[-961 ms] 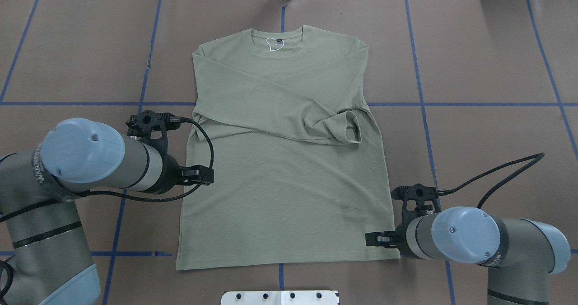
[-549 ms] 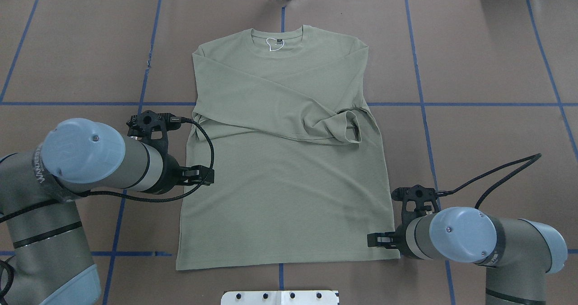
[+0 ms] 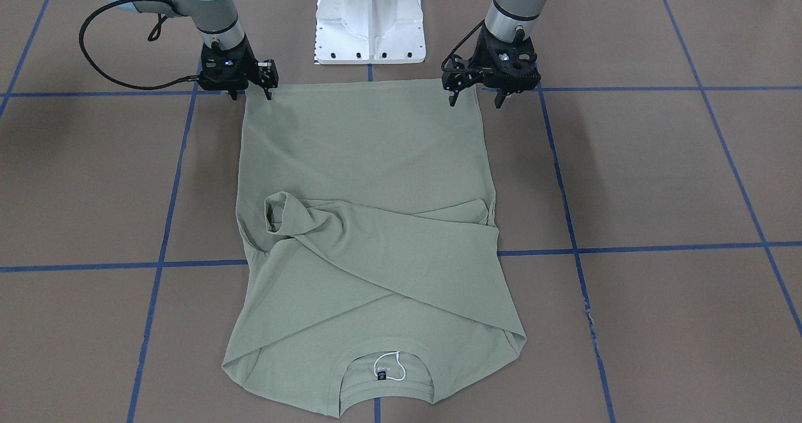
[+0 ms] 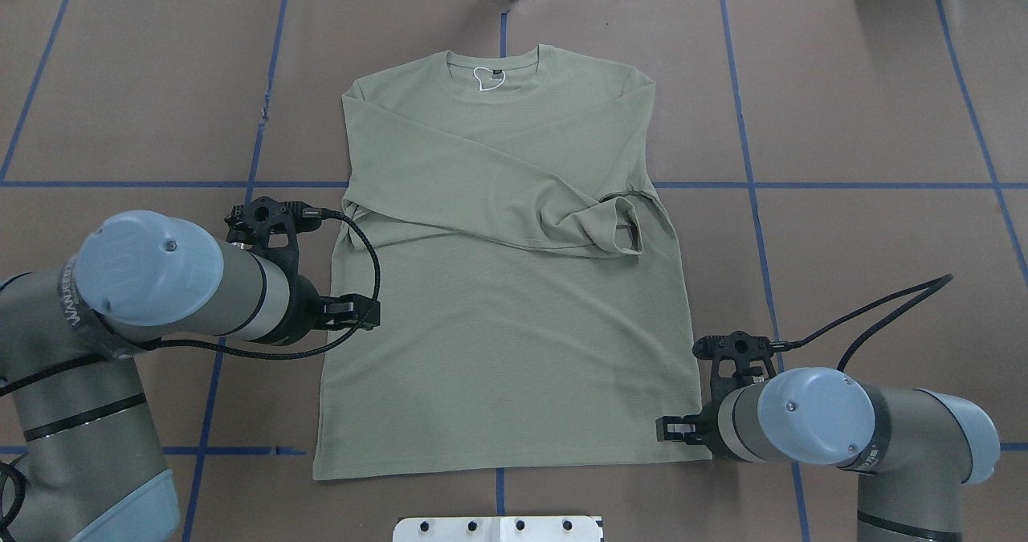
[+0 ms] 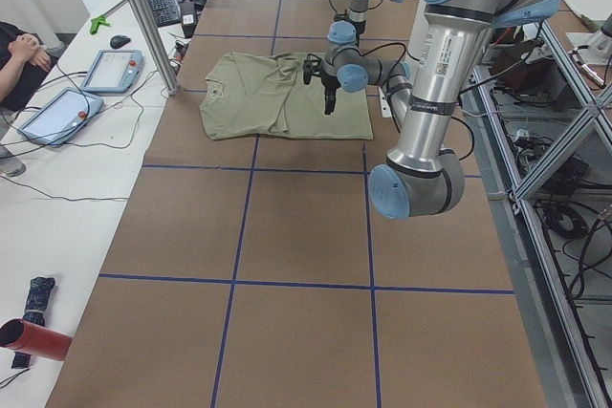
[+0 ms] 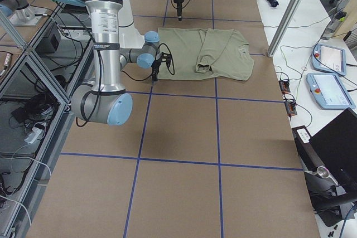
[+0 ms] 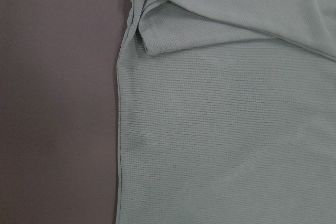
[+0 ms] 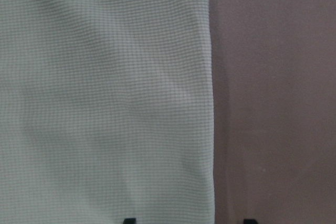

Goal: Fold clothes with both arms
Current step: 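Grasp both near hem corners with the left and right grippers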

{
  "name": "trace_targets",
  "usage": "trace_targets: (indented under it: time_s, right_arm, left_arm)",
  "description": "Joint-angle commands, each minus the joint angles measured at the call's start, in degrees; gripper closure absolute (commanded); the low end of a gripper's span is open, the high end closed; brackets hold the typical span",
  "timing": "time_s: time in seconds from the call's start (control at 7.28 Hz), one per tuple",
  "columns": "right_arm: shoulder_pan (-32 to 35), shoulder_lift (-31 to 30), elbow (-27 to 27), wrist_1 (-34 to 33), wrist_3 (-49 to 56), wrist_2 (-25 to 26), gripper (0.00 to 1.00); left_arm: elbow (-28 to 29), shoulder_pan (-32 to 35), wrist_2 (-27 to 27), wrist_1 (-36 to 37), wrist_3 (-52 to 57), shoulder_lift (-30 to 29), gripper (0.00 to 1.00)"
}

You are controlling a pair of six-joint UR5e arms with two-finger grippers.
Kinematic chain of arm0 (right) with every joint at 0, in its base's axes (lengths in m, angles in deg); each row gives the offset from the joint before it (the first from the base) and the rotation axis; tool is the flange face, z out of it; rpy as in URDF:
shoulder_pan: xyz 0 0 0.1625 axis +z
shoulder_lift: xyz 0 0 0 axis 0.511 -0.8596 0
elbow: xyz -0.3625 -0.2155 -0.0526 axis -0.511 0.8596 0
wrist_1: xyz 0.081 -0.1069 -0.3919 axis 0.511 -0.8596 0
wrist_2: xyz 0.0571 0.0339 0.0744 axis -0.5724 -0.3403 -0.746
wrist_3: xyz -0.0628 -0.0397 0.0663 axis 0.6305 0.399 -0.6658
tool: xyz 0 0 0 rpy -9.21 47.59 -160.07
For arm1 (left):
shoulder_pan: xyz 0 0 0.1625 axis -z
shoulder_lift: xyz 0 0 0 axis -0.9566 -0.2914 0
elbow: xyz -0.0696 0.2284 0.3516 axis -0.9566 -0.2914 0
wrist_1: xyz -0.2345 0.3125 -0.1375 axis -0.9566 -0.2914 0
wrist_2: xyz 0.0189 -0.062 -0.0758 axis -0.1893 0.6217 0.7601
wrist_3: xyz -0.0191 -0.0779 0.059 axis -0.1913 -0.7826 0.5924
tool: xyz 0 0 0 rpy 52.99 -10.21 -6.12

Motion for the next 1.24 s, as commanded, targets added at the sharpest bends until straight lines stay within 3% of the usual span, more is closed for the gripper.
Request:
trace_targets:
  time_s: [0.0, 0.14, 0.41, 0.82, 1.1]
  right_arm:
    - [0.0, -0.2, -0.4, 0.1, 0.0, -0.6, 0.68]
    - [0.0, -0.4, -0.5, 0.1, 0.0, -0.6, 0.73]
    - [0.1, -0.5, -0.6, 0.1, 0.0, -0.6, 0.98]
    - [0.2, -0.5, -2.3, 0.1, -0.1, -0.1, 1.00]
    - [0.3, -0.6, -3.1, 0.1, -0.1, 0.0, 1.00]
  left_arm:
    - [0.0, -0.1, 0.0, 0.0, -0.2, 0.0, 0.00]
    - [0.0, -0.1, 0.0, 0.0, -0.2, -0.1, 0.00]
    - [0.1, -0.1, 0.0, 0.0, -0.2, -0.1, 0.00]
    - [0.5, -0.5, 0.0, -0.3, -1.9, 1.4, 0.00]
    - [0.2, -2.5, -0.4, -5.0, -7.2, 5.2, 0.00]
